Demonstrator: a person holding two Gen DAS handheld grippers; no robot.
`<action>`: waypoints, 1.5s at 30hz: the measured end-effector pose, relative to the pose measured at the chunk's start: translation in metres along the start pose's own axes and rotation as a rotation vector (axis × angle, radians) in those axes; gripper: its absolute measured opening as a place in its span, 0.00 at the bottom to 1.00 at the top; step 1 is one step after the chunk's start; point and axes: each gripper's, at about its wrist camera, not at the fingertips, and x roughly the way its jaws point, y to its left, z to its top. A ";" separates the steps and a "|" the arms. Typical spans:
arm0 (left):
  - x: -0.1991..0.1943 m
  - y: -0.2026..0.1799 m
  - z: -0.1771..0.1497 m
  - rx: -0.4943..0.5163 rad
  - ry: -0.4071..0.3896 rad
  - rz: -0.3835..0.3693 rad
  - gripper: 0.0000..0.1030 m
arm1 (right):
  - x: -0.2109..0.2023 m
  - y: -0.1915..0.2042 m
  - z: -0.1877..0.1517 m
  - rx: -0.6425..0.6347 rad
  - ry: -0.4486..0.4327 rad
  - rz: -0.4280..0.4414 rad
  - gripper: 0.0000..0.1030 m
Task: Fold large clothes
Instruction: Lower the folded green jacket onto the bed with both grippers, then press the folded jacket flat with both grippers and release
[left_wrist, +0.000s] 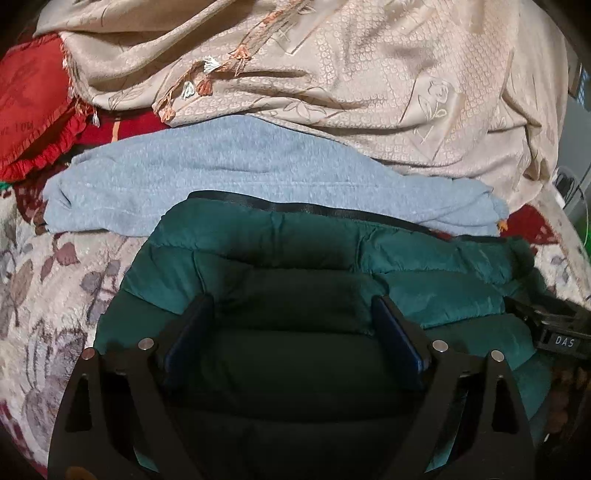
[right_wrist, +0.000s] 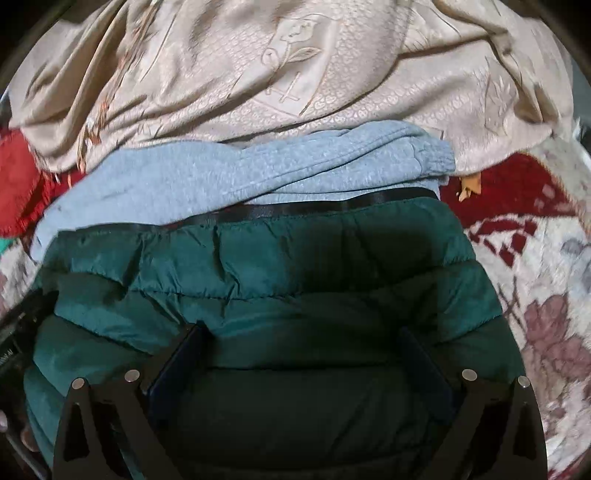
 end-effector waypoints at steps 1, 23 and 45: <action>0.001 -0.002 0.001 0.011 0.012 0.010 0.87 | -0.004 0.001 0.001 0.000 -0.012 -0.007 0.99; -0.042 -0.019 -0.050 -0.019 -0.031 0.044 0.99 | -0.058 0.019 -0.070 -0.015 -0.118 0.028 1.00; -0.141 -0.046 -0.151 0.022 0.048 0.103 0.99 | -0.187 0.029 -0.189 0.015 -0.232 -0.029 1.00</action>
